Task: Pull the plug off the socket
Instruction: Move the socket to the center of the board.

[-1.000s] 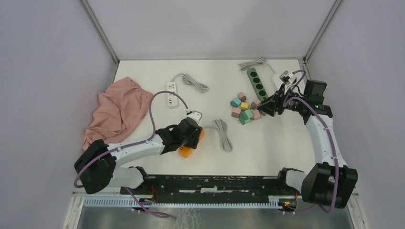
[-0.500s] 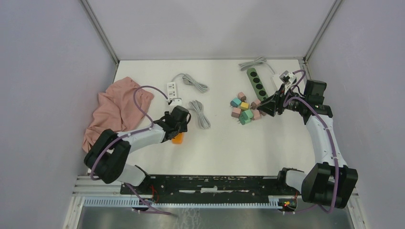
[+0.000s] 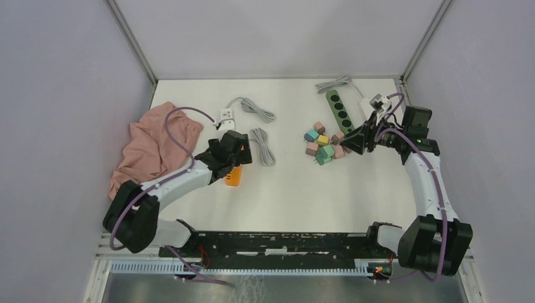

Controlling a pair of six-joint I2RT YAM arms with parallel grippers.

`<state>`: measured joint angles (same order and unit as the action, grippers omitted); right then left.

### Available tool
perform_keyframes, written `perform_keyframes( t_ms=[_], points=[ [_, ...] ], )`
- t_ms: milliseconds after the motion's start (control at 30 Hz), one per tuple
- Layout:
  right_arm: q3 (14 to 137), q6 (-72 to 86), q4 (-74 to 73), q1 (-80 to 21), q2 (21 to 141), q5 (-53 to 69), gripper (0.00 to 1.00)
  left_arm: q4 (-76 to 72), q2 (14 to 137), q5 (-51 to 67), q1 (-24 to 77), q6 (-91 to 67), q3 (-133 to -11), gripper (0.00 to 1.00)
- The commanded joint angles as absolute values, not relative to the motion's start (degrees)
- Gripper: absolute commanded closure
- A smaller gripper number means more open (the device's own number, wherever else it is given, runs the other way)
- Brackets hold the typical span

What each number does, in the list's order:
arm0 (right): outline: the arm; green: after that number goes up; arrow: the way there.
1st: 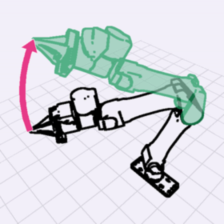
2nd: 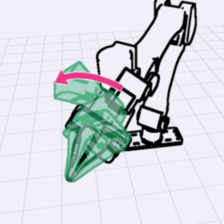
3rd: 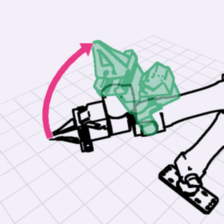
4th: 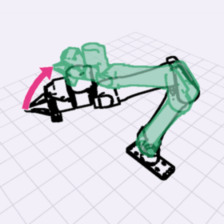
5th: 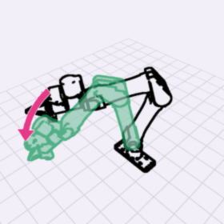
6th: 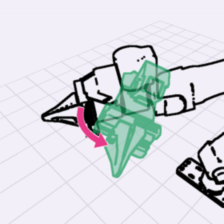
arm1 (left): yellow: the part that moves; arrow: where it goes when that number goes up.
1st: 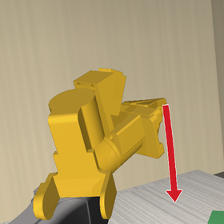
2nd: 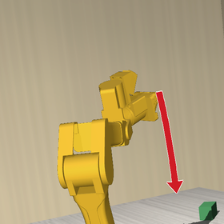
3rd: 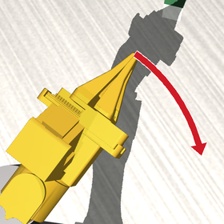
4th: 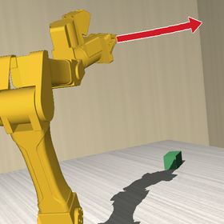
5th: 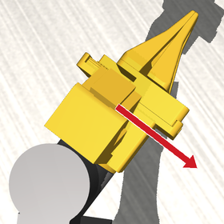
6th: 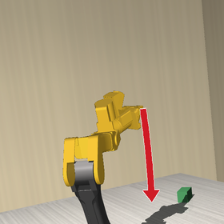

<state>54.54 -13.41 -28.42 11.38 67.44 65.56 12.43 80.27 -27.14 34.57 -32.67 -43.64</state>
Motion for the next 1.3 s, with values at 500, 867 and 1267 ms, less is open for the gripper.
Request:
perform_keyframes(
  t_ms=[500,867,1267],
  points=[
    [69.3,-30.0,-49.4,12.4,61.6,58.8,0.15,0.1,39.3,8.8,34.4,-26.5,-40.5,0.01],
    [92.6,-11.5,-56.0,12.5,62.5,54.5,0.01,6.1,37.2,8.8,34.4,-24.8,-50.4,0.01],
    [101.0,3.6,-53.7,12.6,62.5,60.5,0.01,13.2,35.5,6.6,34.4,-23.0,-58.0,0.01]
  ],
)
